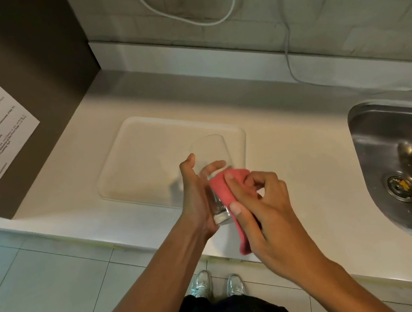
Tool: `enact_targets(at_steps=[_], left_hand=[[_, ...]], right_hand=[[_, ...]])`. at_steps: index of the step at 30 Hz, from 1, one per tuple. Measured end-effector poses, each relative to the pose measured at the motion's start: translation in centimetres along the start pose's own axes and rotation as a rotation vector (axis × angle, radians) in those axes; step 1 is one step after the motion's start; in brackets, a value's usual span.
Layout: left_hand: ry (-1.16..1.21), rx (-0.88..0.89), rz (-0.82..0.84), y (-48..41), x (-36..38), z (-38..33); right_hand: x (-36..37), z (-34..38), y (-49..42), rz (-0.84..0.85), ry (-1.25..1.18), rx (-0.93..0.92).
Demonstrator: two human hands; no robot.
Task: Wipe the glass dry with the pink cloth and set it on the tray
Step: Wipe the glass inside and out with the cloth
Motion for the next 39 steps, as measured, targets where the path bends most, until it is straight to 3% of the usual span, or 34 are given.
enact_targets(at_steps=[6, 11, 16, 23, 28, 33, 39], left_hand=[[-0.025, -0.027, -0.051, 0.7, 0.5, 1.2], [-0.06, 0.02, -0.045, 0.5, -0.6, 0.8], [-0.154, 0.023, -0.039, 1.3, 1.0, 1.7], [-0.184, 0.053, -0.043, 1.9, 0.3, -0.1], [-0.21, 0.06, -0.101, 2.6, 0.7, 1.5], [-0.183, 0.059, -0.108, 2.5, 0.0, 0.9], [-0.214, 0.072, -0.076, 3.1, 1.6, 2.0]], right_hand=[[-0.4, -1.0, -1.9, -0.048, -0.142, 0.156], [0.4, -0.1, 1.0, 0.024, 0.032, -0.026], [-1.0, -2.2, -3.6, -0.063, -0.121, 0.172], [0.5, -0.3, -0.8, -0.033, -0.024, -0.025], [0.1, -2.1, -4.7, -0.125, -0.138, 0.201], [1.3, -0.3, -1.0, -0.053, -0.005, -0.053], [-0.6, -2.4, -4.1, -0.155, -0.198, 0.18]])
Point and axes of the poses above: each hand's wrist, its own y-axis away from the middle knuckle, its own x-axis out of the palm, z = x × y, the point moved 4 cm from there along -y, towards the middle knuckle, and after that the axes turned 11 degrees about -y, right-handed, at the moved point
